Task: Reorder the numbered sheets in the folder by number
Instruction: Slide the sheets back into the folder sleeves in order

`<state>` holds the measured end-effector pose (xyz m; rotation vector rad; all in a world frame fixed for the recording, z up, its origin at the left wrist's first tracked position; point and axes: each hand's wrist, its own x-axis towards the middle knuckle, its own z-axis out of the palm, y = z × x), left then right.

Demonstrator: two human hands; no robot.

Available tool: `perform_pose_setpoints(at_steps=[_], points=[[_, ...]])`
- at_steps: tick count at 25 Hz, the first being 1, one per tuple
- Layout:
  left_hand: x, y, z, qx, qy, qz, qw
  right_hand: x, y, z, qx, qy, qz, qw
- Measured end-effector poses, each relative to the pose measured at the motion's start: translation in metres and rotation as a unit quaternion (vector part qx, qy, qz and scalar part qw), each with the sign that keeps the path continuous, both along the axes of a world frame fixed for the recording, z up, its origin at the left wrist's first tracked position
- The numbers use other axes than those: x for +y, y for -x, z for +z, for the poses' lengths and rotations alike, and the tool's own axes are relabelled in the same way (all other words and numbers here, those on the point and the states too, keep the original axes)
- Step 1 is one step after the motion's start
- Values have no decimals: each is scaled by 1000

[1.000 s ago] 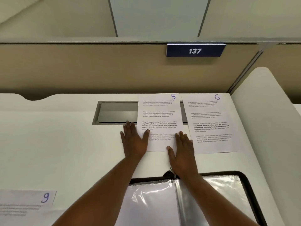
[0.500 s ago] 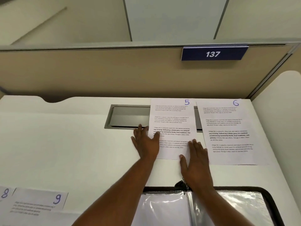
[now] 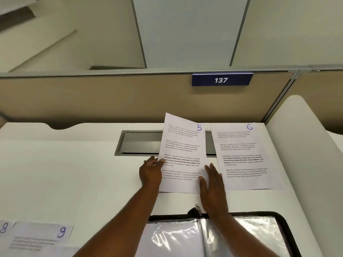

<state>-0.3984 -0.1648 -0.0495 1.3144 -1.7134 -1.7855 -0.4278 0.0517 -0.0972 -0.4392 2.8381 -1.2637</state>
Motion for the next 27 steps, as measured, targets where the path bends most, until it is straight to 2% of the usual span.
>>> perform_pose_setpoints(at_steps=[7,12,14,20,27], points=[[15,-50,53,50,-88,-10,995,-6,1,52,-87,180,-91,975],[34,-90,100,104,-101,-22,989,4,-12,75,-224,278,-61,932],[40,-108,113,113,-109,-22,987,7,-22,90,-250,303,-49,918],[52,-169,122,69,-69,11,995,30,-68,108,-205,300,-62,930],[111,-245,101,-46,118,-19,992,92,-154,97,-94,210,-44,972]])
